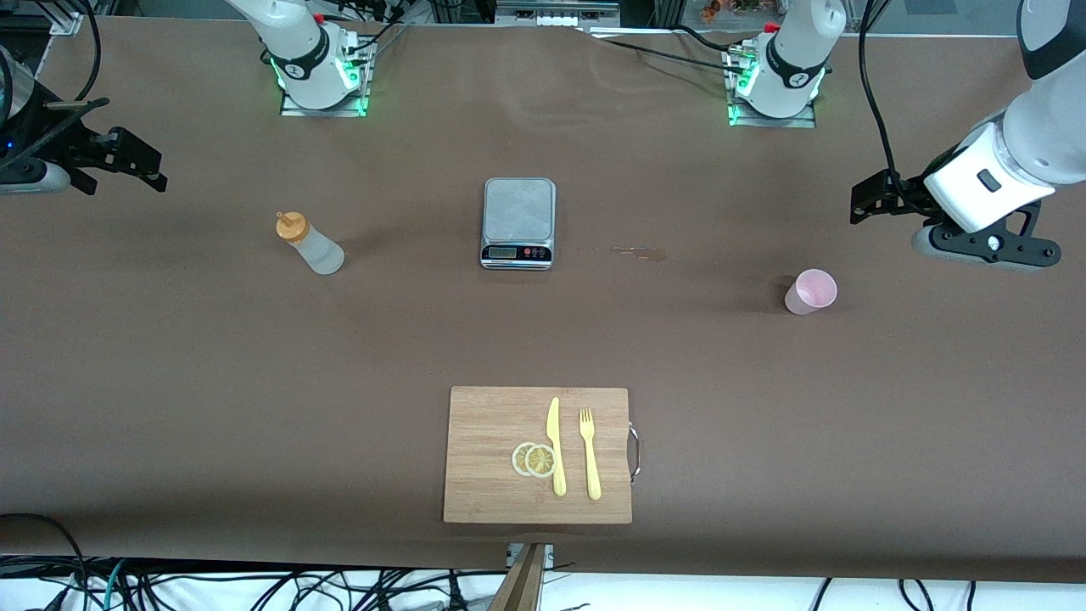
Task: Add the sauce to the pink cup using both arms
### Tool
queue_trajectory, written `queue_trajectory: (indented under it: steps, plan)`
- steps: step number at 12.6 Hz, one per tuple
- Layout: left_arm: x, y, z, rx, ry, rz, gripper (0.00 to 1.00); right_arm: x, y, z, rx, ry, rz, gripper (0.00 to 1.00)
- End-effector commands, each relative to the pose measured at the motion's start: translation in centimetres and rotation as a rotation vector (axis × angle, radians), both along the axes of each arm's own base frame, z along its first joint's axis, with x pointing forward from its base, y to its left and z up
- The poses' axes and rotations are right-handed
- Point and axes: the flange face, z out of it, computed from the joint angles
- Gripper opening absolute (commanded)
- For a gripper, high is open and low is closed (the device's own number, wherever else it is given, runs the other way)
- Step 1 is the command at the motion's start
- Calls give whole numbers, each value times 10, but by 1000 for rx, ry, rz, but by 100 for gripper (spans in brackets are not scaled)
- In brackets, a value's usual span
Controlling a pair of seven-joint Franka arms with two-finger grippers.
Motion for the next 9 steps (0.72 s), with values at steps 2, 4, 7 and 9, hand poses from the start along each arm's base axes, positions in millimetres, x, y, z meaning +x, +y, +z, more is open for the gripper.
queue_trajectory:
  steps: [2,4,7,9]
  plan:
    - [4,-1,4,19,-3,2,100,-5,0,1,9,-11,-17,100]
    - [4,-1,4,18,-1,2,100,-5,0,2,9,-12,-17,100]
    - [3,-1,4,14,-2,4,100,-5,0,2,9,-12,-17,100]
    - [3,3,5,13,-3,10,100,-5,0,1,9,-11,-17,100]
